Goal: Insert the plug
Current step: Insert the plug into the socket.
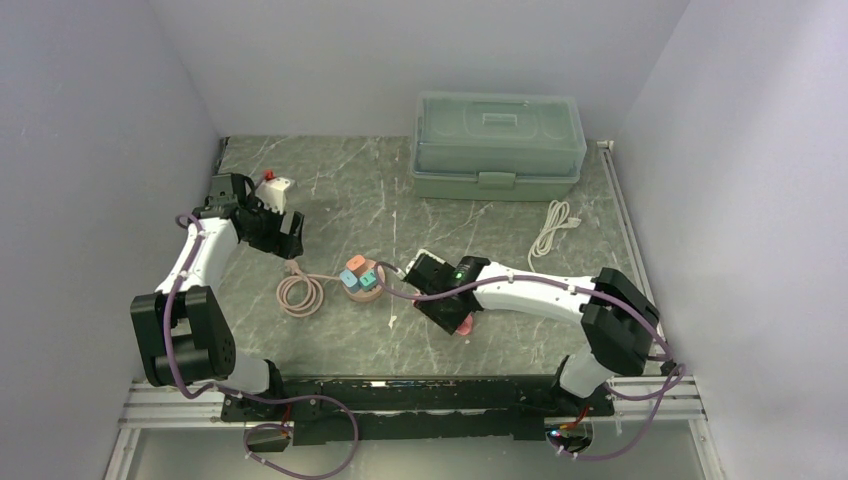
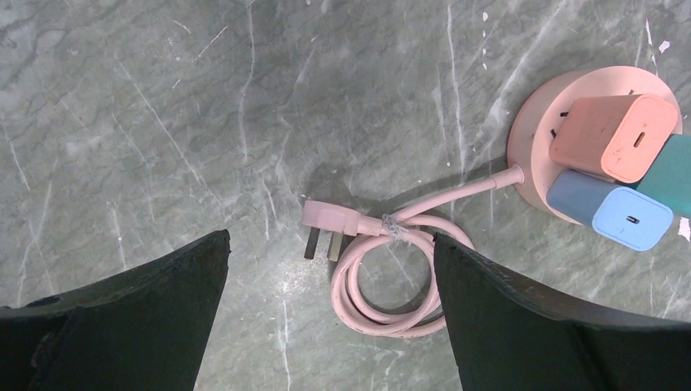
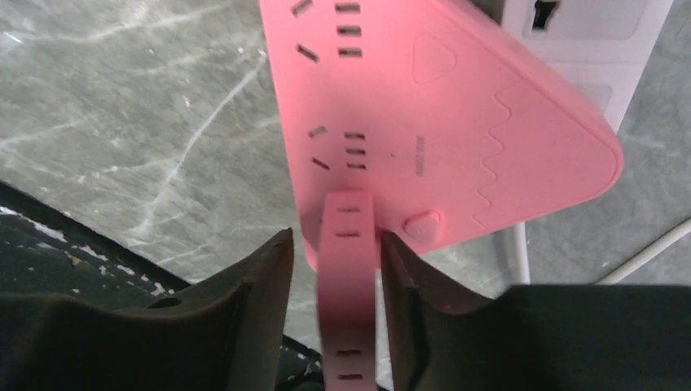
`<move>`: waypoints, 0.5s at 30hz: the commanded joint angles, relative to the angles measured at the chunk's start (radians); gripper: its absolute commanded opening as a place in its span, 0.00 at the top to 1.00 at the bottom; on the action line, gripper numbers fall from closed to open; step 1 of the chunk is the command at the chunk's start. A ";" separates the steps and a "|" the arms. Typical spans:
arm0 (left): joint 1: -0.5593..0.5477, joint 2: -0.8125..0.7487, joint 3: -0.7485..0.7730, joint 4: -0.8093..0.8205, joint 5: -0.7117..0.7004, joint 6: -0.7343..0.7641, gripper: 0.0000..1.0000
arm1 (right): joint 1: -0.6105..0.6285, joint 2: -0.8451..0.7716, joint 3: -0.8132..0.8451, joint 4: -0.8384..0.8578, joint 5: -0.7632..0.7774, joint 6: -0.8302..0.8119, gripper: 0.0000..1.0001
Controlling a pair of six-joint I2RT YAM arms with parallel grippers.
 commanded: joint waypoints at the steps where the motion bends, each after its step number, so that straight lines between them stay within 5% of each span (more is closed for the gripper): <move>1: 0.011 -0.035 0.054 -0.008 0.000 0.020 0.00 | 0.000 -0.052 0.018 0.109 -0.003 0.047 0.43; 3: 0.012 -0.039 0.059 -0.014 0.006 0.018 0.00 | 0.000 -0.073 0.024 0.112 0.008 0.054 0.32; 6: 0.014 -0.048 0.058 -0.018 0.012 0.016 0.00 | 0.000 -0.087 0.040 0.096 0.017 0.054 0.29; 15: 0.015 -0.058 0.057 -0.028 0.007 0.020 0.00 | 0.003 -0.141 0.080 0.013 0.048 0.040 0.41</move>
